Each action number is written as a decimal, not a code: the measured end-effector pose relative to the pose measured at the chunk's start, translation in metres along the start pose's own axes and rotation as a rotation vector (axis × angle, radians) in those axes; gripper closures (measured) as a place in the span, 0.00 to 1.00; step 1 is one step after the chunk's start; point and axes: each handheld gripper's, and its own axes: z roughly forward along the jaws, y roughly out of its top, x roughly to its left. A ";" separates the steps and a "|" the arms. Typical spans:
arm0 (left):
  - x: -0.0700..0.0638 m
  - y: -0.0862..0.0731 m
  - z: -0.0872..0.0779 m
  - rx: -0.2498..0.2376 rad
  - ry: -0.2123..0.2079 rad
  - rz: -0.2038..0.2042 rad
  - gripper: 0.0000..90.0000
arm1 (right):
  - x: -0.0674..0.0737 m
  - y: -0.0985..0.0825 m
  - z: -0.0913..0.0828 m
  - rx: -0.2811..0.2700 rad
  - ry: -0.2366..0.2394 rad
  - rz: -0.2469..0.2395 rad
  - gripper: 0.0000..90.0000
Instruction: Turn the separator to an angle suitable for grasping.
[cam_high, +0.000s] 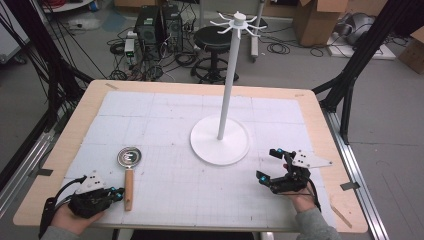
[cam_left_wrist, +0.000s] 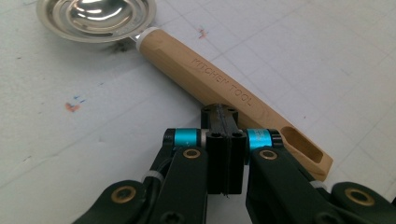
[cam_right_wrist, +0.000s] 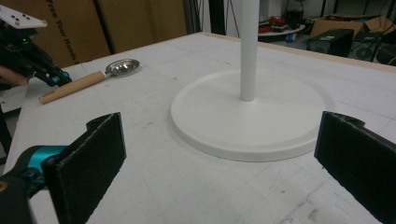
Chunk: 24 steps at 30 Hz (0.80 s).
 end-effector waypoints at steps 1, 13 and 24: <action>0.000 0.001 0.001 0.004 -0.004 0.005 1.00 | 0.000 0.000 0.000 0.003 -0.001 -0.003 0.01; -0.011 0.011 0.014 -0.003 -0.008 0.028 1.00 | 0.001 0.000 0.000 0.008 0.000 -0.003 0.01; -0.017 0.021 0.027 -0.006 -0.015 0.057 1.00 | 0.001 0.000 0.001 0.010 -0.001 -0.002 0.01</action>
